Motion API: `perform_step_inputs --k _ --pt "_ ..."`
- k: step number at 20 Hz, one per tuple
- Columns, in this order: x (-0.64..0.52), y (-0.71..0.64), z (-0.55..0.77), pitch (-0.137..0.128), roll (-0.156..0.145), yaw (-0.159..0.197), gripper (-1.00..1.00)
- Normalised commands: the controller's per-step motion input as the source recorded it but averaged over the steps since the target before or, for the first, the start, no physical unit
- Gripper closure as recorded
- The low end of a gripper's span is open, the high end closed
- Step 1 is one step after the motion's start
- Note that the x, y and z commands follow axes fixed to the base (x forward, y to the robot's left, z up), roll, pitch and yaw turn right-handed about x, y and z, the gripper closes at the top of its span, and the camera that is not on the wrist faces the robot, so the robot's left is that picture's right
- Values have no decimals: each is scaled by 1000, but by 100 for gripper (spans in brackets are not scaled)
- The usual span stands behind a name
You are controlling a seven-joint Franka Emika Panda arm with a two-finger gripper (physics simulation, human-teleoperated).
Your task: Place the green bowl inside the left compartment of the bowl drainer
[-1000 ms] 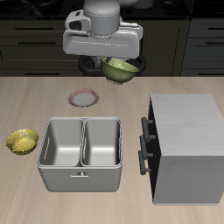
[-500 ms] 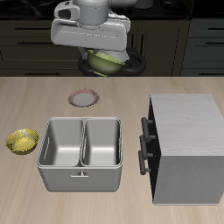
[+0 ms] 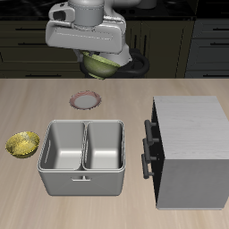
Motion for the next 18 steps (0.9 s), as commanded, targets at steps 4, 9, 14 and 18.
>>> perform_step_inputs --k 4,9,14,18 --pt "50 96 -365 26 30 45 100" --pt "-16 -72 -326 8 4 18 100" --pt "-23 -28 -280 10 2 24 100" --pt "73 -22 -161 -15 -7 48 100"
